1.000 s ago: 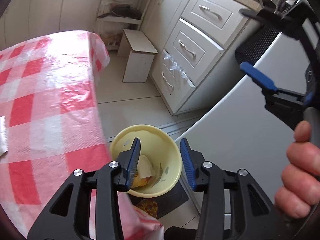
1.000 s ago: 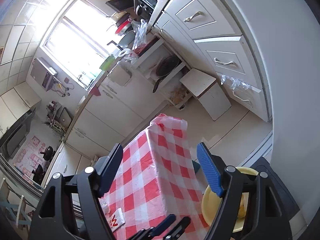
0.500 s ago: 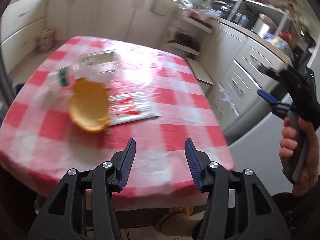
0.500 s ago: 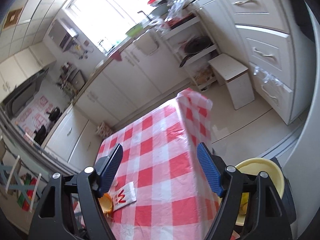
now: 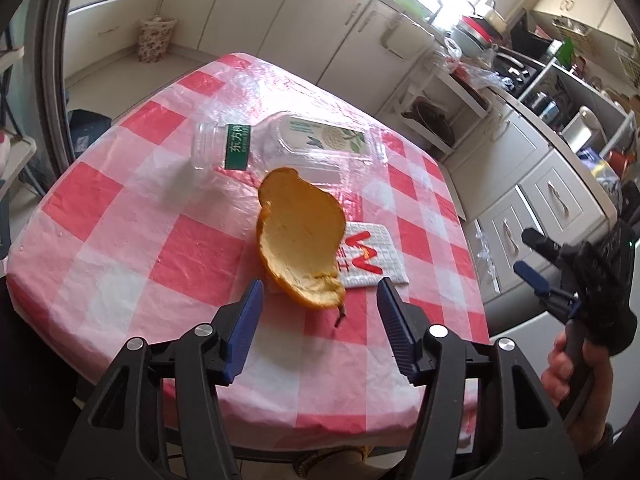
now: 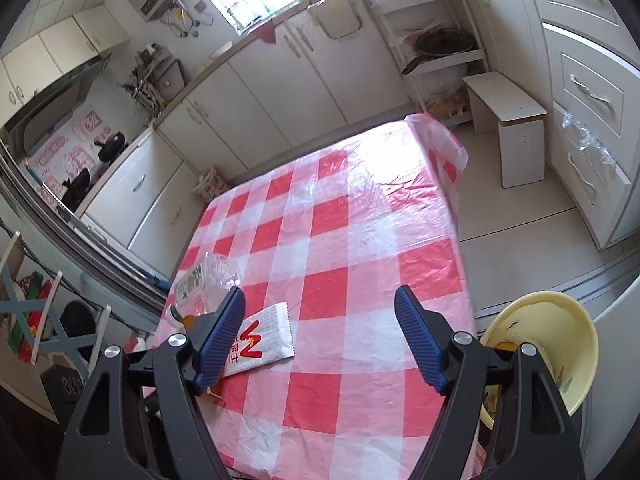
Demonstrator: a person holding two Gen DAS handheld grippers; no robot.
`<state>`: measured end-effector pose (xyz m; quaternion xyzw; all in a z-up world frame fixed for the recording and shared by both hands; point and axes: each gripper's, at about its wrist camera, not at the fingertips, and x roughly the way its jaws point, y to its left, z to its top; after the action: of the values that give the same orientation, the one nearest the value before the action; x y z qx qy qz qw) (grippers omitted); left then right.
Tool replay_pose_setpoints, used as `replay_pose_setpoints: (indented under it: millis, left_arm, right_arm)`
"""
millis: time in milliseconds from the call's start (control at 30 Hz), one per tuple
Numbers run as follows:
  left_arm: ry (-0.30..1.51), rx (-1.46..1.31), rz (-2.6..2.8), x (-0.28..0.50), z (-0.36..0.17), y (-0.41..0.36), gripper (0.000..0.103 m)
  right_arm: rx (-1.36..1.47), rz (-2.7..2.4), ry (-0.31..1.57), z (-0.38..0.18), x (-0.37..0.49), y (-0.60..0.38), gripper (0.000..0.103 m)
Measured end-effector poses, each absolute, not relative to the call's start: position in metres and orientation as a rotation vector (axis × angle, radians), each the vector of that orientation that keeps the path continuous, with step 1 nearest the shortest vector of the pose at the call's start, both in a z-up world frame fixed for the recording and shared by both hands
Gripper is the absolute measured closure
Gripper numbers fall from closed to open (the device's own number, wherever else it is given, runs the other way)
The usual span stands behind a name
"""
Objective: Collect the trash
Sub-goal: 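Grasp the last orange peel with left tool while right tool grasps the red-W wrapper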
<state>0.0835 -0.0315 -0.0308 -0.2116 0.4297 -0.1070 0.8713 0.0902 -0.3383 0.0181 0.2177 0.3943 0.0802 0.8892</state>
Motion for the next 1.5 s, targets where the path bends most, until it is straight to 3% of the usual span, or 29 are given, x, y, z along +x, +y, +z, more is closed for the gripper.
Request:
replay_pose_setpoints:
  millis: [333,400,467,567,667,1033,1100,1167,1267,1400,1433,1467,1500]
  left_arm:
    - [0.948,-0.475,-0.157,0.126,-0.058,-0.034,0.043]
    - [0.945,-0.453,-0.162,0.129,-0.061,-0.038,0.055]
    - [0.956,-0.425,-0.173,0.13,-0.063,-0.04,0.08]
    - [0.966,-0.394,-0.176,0.129,-0.064,-0.036,0.09]
    - [0.948,-0.357,-0.172,0.121,-0.056,-0.028,0.094]
    - [0.931,-0.424,-0.157,0.104,-0.052,0.029,0.094]
    - [0.923,-0.437,-0.19,0.106,-0.051,0.024,0.086]
    - [0.913,-0.421,-0.23,0.107,-0.048,0.011,0.063]
    - [0.906,-0.398,-0.261,0.113,-0.048,-0.007,0.055]
    - [0.92,-0.4,-0.262,0.134,-0.056,-0.021,0.055]
    - [0.932,-0.392,-0.274,0.141,-0.06,-0.026,0.067]
    - [0.947,-0.381,-0.284,0.145,-0.065,-0.03,0.09]
    - [0.969,-0.363,-0.294,0.149,-0.068,-0.033,0.095]
  right_arm:
    - [0.354,0.193,0.9,0.003,0.11,-0.299,0.029]
    - [0.308,0.159,0.898,-0.004,0.116,-0.287,0.029]
    - [0.261,0.156,0.92,-0.009,0.121,-0.275,0.029]
    - [0.186,0.153,0.951,-0.019,0.129,-0.256,0.029]
    - [0.124,0.144,0.964,-0.028,0.136,-0.243,0.029]
    - [-0.108,0.114,1.03,-0.053,0.13,-0.213,0.028]
    - [-0.117,0.132,1.036,-0.053,0.12,-0.214,0.026]
    - [-0.132,0.145,1.042,-0.053,0.11,-0.213,0.024]
    - [-0.165,0.192,1.073,-0.056,0.095,-0.204,0.019]
    - [-0.194,0.248,1.099,-0.055,0.08,-0.202,0.019]
    - [-0.198,0.256,1.102,-0.055,0.079,-0.203,0.019]
    - [-0.208,0.265,1.1,-0.054,0.079,-0.205,0.019]
    - [-0.221,0.26,1.083,-0.052,0.08,-0.206,0.019]
